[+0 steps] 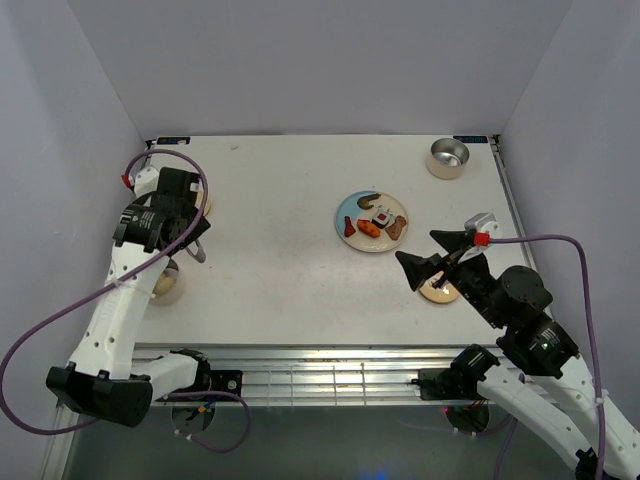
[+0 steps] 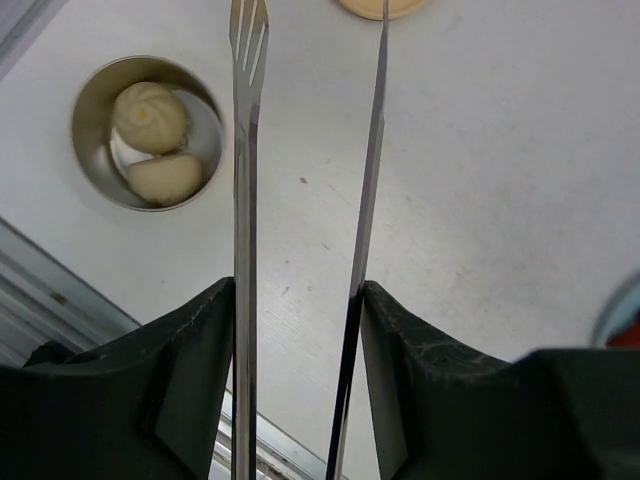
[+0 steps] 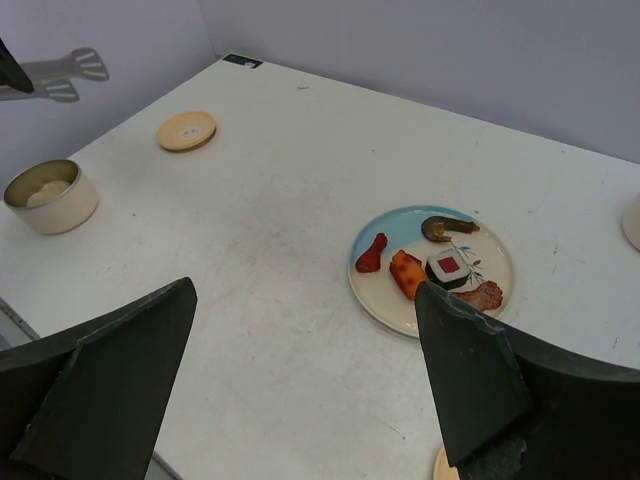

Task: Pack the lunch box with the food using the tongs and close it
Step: Pick up the fake food from the plate.

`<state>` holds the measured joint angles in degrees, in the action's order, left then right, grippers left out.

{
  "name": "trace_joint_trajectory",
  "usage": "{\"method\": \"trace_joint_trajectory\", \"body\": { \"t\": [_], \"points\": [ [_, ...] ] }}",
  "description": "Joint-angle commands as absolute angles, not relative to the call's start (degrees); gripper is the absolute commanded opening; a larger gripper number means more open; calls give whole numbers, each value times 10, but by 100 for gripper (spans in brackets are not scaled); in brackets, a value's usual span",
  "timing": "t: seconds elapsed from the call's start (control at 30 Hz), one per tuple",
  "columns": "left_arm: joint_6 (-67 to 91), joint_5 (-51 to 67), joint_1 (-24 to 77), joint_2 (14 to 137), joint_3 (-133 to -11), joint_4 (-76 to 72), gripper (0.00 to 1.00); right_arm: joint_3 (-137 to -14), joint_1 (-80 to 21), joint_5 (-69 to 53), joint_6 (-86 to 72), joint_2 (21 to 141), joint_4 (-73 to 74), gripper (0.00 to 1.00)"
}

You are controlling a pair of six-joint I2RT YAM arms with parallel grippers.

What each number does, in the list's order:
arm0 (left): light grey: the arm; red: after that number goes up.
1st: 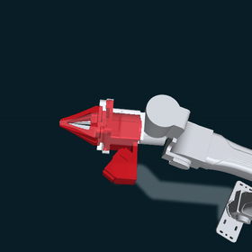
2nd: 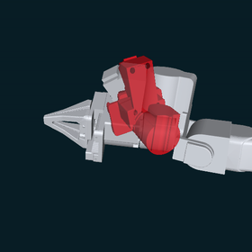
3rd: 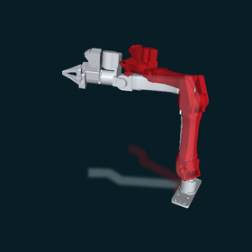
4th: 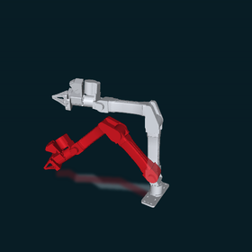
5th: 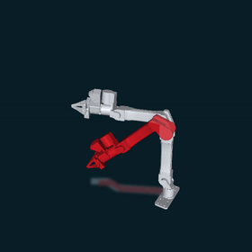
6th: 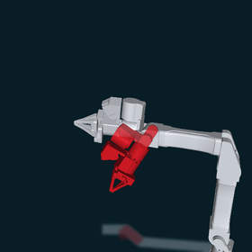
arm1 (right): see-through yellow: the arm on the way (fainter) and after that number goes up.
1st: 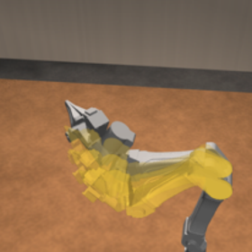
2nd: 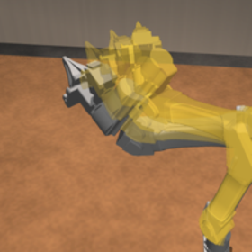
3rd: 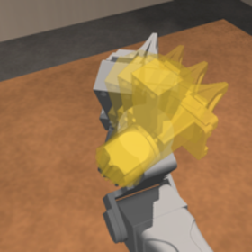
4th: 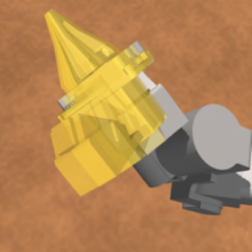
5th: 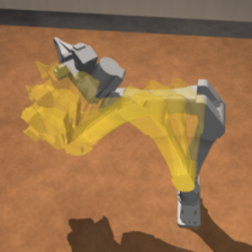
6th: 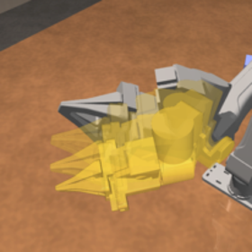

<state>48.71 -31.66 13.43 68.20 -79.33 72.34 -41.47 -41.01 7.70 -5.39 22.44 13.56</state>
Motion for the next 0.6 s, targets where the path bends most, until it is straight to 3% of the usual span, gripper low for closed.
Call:
{"method": "trace_joint_trajectory", "body": {
  "t": [0.0, 0.23, 0.57],
  "points": [
    [399, -232, 135, 633, -785, 609, 60, -429, -415, 68, -49, 244, 120, 95],
    [355, -115, 171, 588, -656, 445, 57, -451, -414, 70, -49, 308, 123, 96],
    [360, -156, 357, 605, -556, 268, 58, -470, -415, 47, -83, 349, 121, 96]
  ]
}}
